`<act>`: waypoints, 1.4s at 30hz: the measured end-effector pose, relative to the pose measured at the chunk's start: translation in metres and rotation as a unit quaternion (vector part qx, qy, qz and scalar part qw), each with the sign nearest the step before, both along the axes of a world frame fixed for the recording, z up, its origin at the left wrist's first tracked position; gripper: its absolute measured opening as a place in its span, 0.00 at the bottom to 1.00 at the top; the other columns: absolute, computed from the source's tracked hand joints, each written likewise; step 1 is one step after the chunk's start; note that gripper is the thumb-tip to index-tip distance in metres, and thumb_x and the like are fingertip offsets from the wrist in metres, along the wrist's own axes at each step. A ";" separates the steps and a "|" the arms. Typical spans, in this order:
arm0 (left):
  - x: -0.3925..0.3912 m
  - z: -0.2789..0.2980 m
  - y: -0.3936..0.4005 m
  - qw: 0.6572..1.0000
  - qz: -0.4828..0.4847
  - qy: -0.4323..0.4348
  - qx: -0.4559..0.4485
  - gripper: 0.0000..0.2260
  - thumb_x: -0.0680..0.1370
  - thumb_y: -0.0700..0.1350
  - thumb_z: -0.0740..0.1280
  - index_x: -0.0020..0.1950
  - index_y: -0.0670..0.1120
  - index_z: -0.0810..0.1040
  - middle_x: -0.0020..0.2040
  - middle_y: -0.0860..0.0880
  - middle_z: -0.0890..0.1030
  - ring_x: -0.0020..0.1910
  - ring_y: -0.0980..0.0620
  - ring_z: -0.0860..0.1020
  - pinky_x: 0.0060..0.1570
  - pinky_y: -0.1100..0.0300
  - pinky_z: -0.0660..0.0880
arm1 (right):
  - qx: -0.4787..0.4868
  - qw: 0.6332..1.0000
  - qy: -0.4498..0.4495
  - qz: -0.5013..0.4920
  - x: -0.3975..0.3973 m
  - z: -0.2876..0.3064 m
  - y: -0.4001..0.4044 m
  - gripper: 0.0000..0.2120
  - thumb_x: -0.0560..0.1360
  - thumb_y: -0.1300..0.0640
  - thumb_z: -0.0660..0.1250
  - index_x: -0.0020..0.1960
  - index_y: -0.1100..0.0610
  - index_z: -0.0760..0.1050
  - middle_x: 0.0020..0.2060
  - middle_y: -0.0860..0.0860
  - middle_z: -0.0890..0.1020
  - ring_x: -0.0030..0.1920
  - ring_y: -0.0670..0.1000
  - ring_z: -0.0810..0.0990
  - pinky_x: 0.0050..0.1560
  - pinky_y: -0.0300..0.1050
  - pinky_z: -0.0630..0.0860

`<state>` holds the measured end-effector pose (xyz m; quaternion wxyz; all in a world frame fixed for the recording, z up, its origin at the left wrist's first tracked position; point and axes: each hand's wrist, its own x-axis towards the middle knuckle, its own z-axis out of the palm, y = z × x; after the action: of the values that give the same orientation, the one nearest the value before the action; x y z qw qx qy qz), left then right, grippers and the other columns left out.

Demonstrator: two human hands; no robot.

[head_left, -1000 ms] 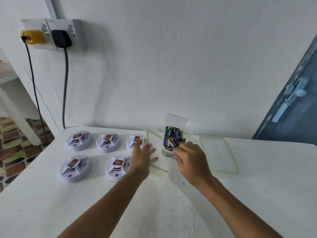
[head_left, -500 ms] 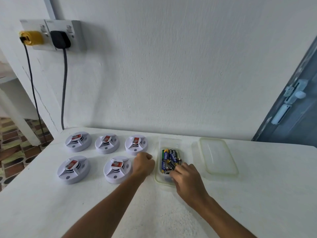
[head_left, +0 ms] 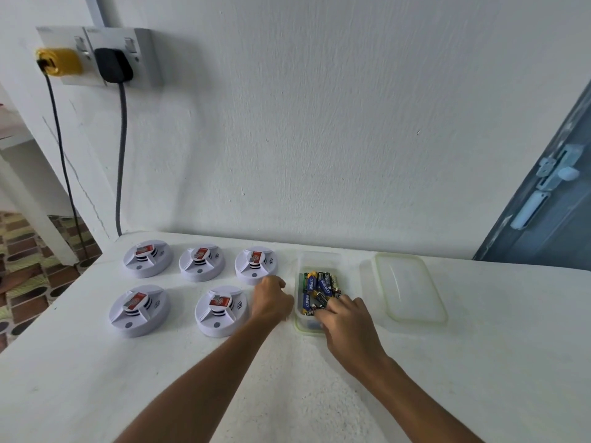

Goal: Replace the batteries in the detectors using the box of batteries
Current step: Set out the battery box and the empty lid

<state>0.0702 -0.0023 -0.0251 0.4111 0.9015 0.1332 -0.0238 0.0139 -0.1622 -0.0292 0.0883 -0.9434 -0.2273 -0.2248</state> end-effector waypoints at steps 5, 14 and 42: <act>0.005 0.009 0.003 0.995 -0.065 0.006 0.076 0.11 0.74 0.31 0.66 0.55 0.40 0.78 0.52 0.40 0.82 0.40 0.47 0.82 0.40 0.56 0.82 | -0.003 1.000 -0.005 -0.001 -0.001 0.001 0.002 0.12 0.57 0.65 0.78 0.35 0.52 0.81 0.30 0.47 0.77 0.35 0.52 0.77 0.33 0.44 0.72; 0.018 0.077 0.000 0.964 -0.138 -0.122 0.191 0.14 0.76 0.43 0.65 0.61 0.49 0.79 0.53 0.49 0.83 0.55 0.46 0.80 0.55 0.55 0.75 | 0.346 0.928 0.138 -0.026 -0.007 0.026 -0.012 0.06 0.74 0.58 0.68 0.46 0.58 0.83 0.41 0.48 0.83 0.41 0.41 0.79 0.42 0.29 0.72; 0.000 0.055 -0.173 0.890 -0.397 -0.002 0.222 0.21 0.80 0.50 0.65 0.72 0.54 0.69 0.77 0.55 0.60 0.78 0.55 0.53 0.74 0.54 0.46 | 0.848 0.164 0.484 -0.140 -0.027 0.023 -0.117 0.08 0.78 0.53 0.66 0.43 0.57 0.73 0.24 0.51 0.75 0.20 0.46 0.69 0.24 0.36 0.64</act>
<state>0.0701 -0.1754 0.0294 0.1567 0.9469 -0.2353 -0.1531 -0.0130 -0.2789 -0.0061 0.8931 -0.2206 0.3280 0.2148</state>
